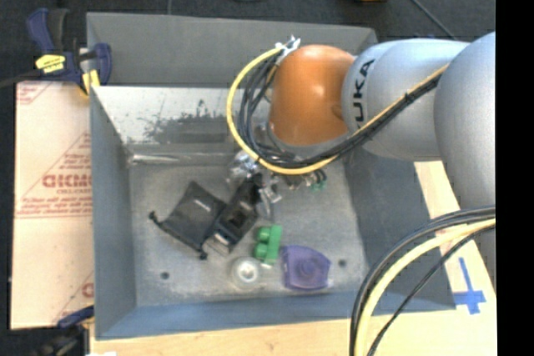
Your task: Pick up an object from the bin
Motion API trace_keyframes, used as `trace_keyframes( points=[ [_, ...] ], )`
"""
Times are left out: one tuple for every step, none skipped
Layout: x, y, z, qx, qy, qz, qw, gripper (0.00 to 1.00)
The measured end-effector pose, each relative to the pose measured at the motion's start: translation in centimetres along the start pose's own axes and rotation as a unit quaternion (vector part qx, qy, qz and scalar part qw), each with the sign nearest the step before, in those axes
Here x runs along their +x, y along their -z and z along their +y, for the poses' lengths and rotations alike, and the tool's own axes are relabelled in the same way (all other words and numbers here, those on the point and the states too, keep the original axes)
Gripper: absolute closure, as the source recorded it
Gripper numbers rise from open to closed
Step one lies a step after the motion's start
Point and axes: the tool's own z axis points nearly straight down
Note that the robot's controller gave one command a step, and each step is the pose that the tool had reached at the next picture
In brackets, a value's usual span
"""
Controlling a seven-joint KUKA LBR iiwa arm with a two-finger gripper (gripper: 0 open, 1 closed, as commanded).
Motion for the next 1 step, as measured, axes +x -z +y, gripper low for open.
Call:
trace_keyframes(
  points=[
    [-0.22, 2.30, 0.10, 0.000, 0.001, -0.0036, 1.0000, 1.00]
  ],
)
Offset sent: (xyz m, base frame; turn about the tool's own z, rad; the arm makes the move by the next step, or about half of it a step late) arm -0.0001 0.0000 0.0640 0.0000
